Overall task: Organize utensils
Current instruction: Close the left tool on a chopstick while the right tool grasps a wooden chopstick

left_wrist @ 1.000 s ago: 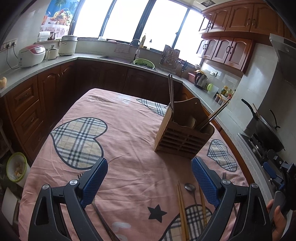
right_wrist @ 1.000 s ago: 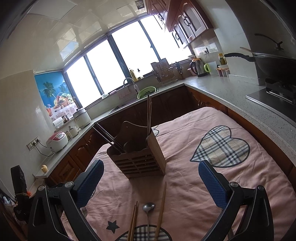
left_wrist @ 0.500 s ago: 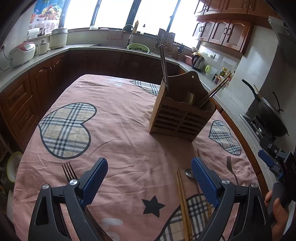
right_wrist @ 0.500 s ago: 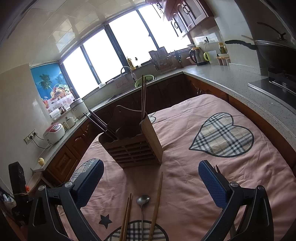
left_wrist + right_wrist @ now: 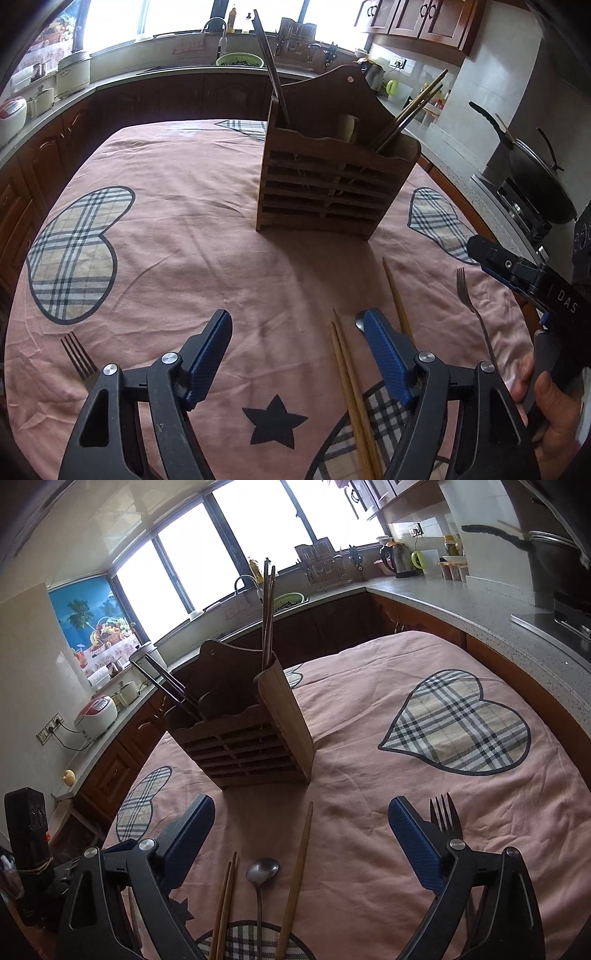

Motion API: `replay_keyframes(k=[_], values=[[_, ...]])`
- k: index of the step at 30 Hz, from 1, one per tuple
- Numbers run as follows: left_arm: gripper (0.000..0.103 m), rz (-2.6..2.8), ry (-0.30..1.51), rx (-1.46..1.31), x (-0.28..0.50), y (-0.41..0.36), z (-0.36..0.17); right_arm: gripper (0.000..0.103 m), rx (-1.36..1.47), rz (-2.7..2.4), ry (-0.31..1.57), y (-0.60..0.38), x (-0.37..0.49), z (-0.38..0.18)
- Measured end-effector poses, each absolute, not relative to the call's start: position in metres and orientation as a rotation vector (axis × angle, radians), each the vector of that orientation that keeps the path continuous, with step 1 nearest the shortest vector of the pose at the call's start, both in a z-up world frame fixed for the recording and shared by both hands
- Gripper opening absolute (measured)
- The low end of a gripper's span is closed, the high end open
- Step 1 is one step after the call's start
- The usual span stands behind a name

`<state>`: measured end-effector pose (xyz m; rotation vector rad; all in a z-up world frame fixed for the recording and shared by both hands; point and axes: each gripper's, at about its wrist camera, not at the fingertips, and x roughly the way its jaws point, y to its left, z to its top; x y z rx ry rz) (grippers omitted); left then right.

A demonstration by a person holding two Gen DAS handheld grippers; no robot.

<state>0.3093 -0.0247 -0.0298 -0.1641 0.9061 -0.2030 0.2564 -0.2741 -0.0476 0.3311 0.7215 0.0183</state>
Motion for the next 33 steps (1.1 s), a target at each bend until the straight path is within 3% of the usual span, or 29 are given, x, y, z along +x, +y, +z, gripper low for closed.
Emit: replay_keyframes(k=[8,13,20,24,28,30,33], values=[[0.058,-0.252,0.978,-0.123,0.342,-0.047,-0.058,0.054,0.305,0.039,0.847,-0.269,0.290,-0.081],[0.051,-0.276,1.016,-0.087,0.358,-0.058,-0.074,0.036,0.298,0.046,0.903,-0.269,0.307,-0.096],[0.032,-0.292,1.051,-0.044,0.376,-0.075,-0.092,0.029,0.266,0.053,0.941,-0.267,0.325,-0.107],[0.009,-0.318,1.059,-0.039,0.382,-0.081,-0.097,0.026,0.228,0.043,0.977,-0.262,0.336,-0.117],[0.008,-0.334,1.058,-0.067,0.385,-0.078,-0.100,0.021,0.168,0.032,0.980,-0.253,0.338,-0.120],[0.007,-0.339,1.061,-0.094,0.387,-0.075,-0.100,0.009,0.146,0.036,0.985,-0.250,0.338,-0.121],[0.007,-0.339,1.044,-0.117,0.385,-0.069,-0.096,0.006,0.137,0.048,0.976,-0.247,0.335,-0.120]])
